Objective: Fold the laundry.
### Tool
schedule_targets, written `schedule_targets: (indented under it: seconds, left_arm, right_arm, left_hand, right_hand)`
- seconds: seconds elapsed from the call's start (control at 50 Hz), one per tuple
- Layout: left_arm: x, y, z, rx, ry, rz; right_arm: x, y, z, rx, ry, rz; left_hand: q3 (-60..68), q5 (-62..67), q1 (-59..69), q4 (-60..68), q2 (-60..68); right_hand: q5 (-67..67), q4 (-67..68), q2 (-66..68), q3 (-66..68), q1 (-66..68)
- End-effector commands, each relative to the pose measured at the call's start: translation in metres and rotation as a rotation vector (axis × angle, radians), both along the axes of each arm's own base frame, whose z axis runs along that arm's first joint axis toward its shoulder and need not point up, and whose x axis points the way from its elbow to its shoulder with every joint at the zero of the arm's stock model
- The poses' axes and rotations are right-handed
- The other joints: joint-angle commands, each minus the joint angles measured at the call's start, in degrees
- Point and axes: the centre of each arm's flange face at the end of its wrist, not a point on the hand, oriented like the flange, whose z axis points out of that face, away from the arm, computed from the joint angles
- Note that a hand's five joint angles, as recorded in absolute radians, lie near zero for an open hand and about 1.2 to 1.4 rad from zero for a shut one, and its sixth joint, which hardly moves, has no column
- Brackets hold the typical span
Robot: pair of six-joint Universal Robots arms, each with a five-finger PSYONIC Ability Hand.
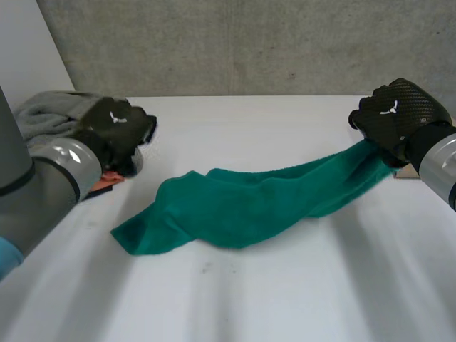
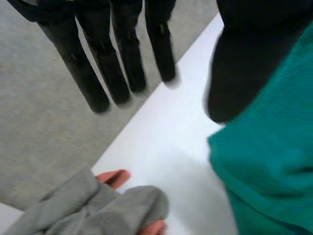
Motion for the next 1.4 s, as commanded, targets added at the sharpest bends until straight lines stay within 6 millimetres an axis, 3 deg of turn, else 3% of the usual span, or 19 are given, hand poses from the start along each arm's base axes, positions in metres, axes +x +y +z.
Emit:
schedule_targets:
  seconds: [0.02,0.2,0.26,0.34,0.36,0.42,0.5,0.52,0.66,0.74,0.86,0.98,1.08,1.1,1.16,1.18,1.26,1.32,1.4]
  left_arm:
    - [-0.011,-0.018,-0.078,0.137,-0.056,-0.022]
    - [-0.037,-0.047,-0.140,0.106,-0.046,-0.062]
    - [-0.042,-0.055,-0.148,0.096,-0.038,-0.062]
    - [-0.048,-0.059,-0.158,0.100,-0.044,-0.074]
    - [-0.050,-0.060,-0.157,0.094,-0.041,-0.072]
    - [-0.050,-0.061,-0.153,0.081,-0.039,-0.060]
    - [-0.044,-0.057,-0.116,0.026,-0.005,-0.032]
    - [-0.038,-0.047,-0.092,0.009,0.011,-0.017]
    - [-0.011,0.007,-0.010,-0.008,0.075,-0.003]
    - [0.003,0.032,0.022,-0.036,0.092,-0.004]
    - [0.007,0.041,0.011,0.035,0.050,-0.004]
    - [-0.005,0.007,-0.059,0.209,-0.071,0.011]
    - [-0.027,-0.047,-0.082,0.136,-0.110,0.033]
    - [-0.034,-0.070,-0.075,0.051,-0.103,0.063]
    - [-0.046,-0.102,-0.042,-0.143,-0.045,0.107]
    - [-0.054,-0.116,-0.014,-0.284,0.023,0.119]
    - [-0.066,-0.132,0.043,-0.611,0.216,0.129]
    - [-0.069,-0.132,0.064,-0.759,0.306,0.124]
    - [-0.065,-0.126,0.051,-0.764,0.307,0.121]
  right_arm:
    - [0.002,0.006,-0.015,0.056,0.001,0.021]
    - [0.003,0.006,-0.018,0.066,-0.003,0.023]
    - [0.003,0.005,-0.023,0.083,0.004,0.023]
    - [0.002,0.001,-0.030,0.103,0.012,0.012]
    - [0.001,0.000,-0.031,0.106,0.012,0.009]
    - [0.001,0.000,-0.032,0.103,0.021,0.007]
    - [0.000,-0.004,-0.026,0.085,0.021,0.000]
    - [-0.002,-0.005,-0.025,0.080,0.022,-0.006]
    - [-0.027,-0.010,0.017,0.012,0.084,-0.082]
    - [-0.034,0.004,0.034,0.022,0.111,-0.084]
    - [-0.033,0.013,0.007,0.172,0.165,-0.050]
    - [-0.022,-0.017,-0.056,0.365,0.256,-0.016]
    - [0.000,-0.060,-0.069,0.281,0.229,-0.056]
    - [0.006,-0.075,-0.063,0.208,0.200,-0.089]
    - [0.019,-0.112,-0.039,-0.008,0.090,-0.164]
    - [0.023,-0.119,-0.029,-0.073,0.051,-0.173]
    - [0.036,-0.136,0.023,-0.392,-0.168,-0.169]
    - [0.036,-0.134,0.055,-0.582,-0.304,-0.156]
    - [0.034,-0.122,0.058,-0.612,-0.333,-0.136]
  left_hand:
    - [-17.80,-17.40,-12.88,-17.49,-16.23]
    - [-13.78,-13.38,-8.87,-13.48,-12.21]
    - [-8.06,-7.66,-3.15,-7.76,-6.49]
    - [19.14,19.54,24.05,19.44,20.71]
    - [37.52,37.93,42.44,37.83,39.10]
    - [38.86,39.27,43.78,39.17,40.44]
    - [38.86,39.27,43.78,39.17,40.44]
    - [38.86,39.27,43.78,39.17,40.44]
    - [38.86,39.27,43.78,39.17,40.44]
    - [38.86,39.27,43.78,39.17,40.44]
    - [38.86,39.27,43.78,39.17,40.44]
    - [38.86,39.27,43.78,39.17,40.44]
    - [38.86,39.27,43.78,39.17,40.44]
    - [38.86,39.27,43.78,39.17,40.44]
    - [38.86,39.27,43.78,39.17,40.44]
    - [38.86,39.27,43.78,39.17,40.44]
    - [38.86,39.27,43.78,39.17,40.44]
    - [38.86,39.27,43.78,39.17,40.44]
    - [38.86,39.27,43.78,39.17,40.44]
  right_hand:
    - [13.01,10.98,12.88,11.49,15.46]
    - [13.01,10.98,12.88,11.49,15.46]
    - [13.01,10.98,12.88,11.49,15.46]
    - [13.01,10.98,12.88,11.49,15.46]
    - [13.01,10.98,12.88,11.49,15.46]
    - [13.01,10.98,12.88,11.49,15.46]
    - [13.01,10.98,12.88,11.49,15.46]
    - [13.01,10.98,12.88,11.49,15.46]
    - [13.01,10.98,12.88,11.49,15.46]
    - [13.01,10.98,12.88,11.49,15.46]
    - [13.01,10.98,12.88,11.49,15.46]
    - [13.01,10.98,12.88,11.49,15.46]
    - [13.01,10.98,12.88,11.49,15.46]
    - [13.01,10.98,12.88,11.49,15.46]
    - [13.01,10.98,12.88,11.49,15.46]
    - [13.01,10.98,12.88,11.49,15.46]
    - [13.01,10.98,12.88,11.49,15.46]
    - [13.01,10.98,12.88,11.49,15.46]
    - [13.01,10.98,12.88,11.49,15.46]
